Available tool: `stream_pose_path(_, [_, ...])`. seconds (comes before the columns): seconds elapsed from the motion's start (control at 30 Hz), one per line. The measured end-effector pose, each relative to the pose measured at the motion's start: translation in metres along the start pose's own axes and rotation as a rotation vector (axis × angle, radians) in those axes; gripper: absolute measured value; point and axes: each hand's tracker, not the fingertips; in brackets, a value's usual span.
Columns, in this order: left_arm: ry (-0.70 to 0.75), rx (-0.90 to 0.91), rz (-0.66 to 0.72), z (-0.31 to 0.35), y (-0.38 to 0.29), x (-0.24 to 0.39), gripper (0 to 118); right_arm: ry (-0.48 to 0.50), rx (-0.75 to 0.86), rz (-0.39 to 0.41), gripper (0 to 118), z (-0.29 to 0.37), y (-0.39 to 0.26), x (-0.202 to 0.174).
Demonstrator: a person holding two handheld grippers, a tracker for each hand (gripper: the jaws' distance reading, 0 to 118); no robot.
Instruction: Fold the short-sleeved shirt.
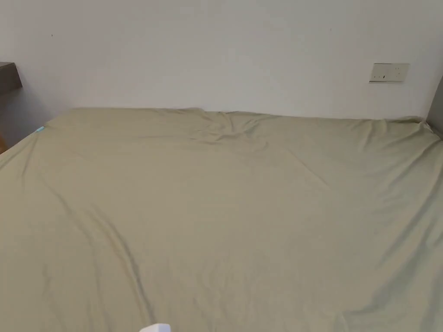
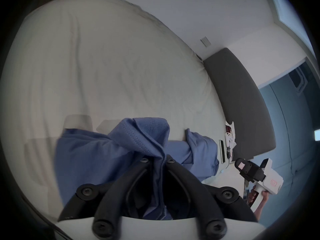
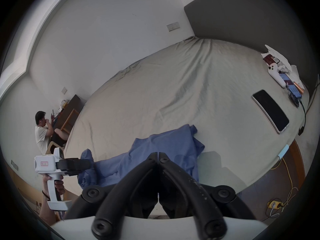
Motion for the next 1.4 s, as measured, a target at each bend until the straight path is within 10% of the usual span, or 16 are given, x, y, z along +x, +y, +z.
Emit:
stream_pose_path(0.07, [-0.026, 0.005, -0.048, -0.010, -0.008, 0.005, 71, -0.023, 0.003, -0.002, 2, 0.001, -0.001, 0.002])
stream_pose_path(0.23, [-0.317, -0.009, -0.049, 0.004, -0.012, 0.019, 73, -0.017, 0.001, 0.010, 2, 0.001, -0.001, 0.003])
stream_pose_path(0.33, [-0.331, 0.026, -0.030, 0.022, -0.008, 0.018, 40, -0.006, 0.002, 0.015, 2, -0.001, -0.001, 0.001])
stream_pose_path(0.47, [0.029, 0.143, -0.085, 0.030, -0.005, 0.003, 2, 0.011, -0.003, 0.000, 2, -0.003, -0.007, 0.002])
stream_pose_path(0.97, [-0.155, -0.126, 0.087, -0.083, -0.052, 0.019, 2, -0.008, -0.026, -0.014, 2, -0.002, -0.008, 0.005])
stream_pose_path(1.23, [-0.391, 0.178, 0.125, 0.028, -0.028, 0.000, 2, -0.006, -0.025, -0.006, 2, -0.001, -0.004, 0.002])
stream_pose_path(1.4, [-0.047, 0.363, 0.106, 0.101, -0.010, -0.076, 4, -0.004, -0.038, 0.012, 2, -0.008, -0.003, -0.003])
